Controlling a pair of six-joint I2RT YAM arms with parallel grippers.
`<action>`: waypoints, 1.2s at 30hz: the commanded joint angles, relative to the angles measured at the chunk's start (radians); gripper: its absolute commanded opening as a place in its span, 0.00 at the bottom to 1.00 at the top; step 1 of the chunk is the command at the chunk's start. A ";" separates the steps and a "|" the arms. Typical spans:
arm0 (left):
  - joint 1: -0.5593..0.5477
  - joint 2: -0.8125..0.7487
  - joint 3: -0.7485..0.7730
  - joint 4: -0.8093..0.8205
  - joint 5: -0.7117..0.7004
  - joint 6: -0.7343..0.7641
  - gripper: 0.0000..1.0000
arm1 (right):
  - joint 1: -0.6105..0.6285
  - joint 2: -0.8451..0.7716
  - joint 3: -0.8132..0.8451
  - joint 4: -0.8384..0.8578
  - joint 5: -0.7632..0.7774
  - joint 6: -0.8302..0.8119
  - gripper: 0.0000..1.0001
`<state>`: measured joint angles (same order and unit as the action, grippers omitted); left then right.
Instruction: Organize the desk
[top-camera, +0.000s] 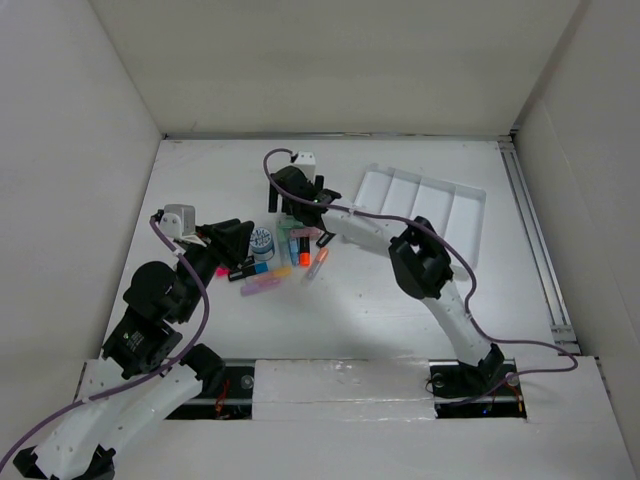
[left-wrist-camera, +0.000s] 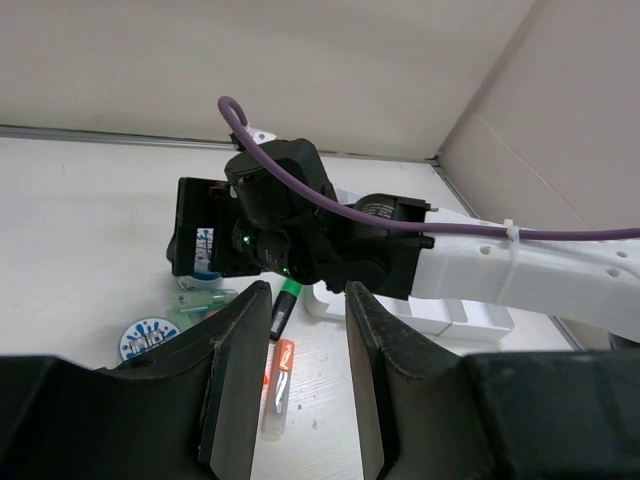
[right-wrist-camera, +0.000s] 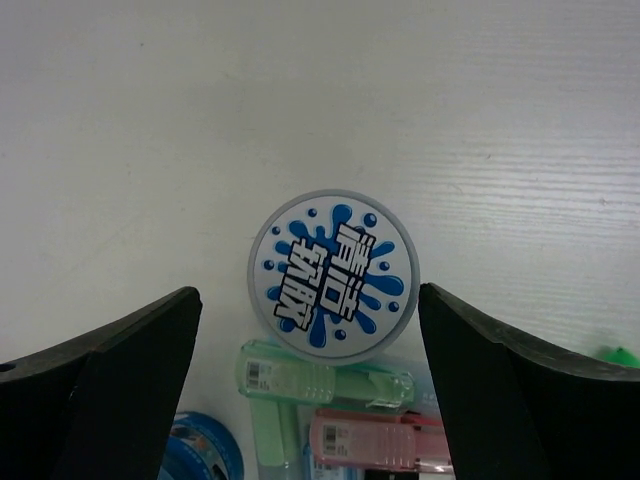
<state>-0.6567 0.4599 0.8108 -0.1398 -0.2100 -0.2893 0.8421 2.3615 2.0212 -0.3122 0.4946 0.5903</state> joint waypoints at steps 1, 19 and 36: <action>0.005 -0.001 -0.009 0.048 0.018 0.010 0.32 | -0.011 0.044 0.089 -0.060 0.050 -0.018 0.94; 0.005 -0.007 -0.012 0.048 0.026 0.012 0.32 | -0.089 -0.217 -0.016 0.165 0.021 0.032 0.48; 0.005 -0.007 -0.015 0.054 0.031 0.013 0.32 | -0.389 -0.335 -0.240 0.180 -0.037 0.046 0.45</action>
<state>-0.6567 0.4549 0.8040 -0.1387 -0.1886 -0.2886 0.4618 2.0563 1.7824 -0.1986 0.4850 0.6254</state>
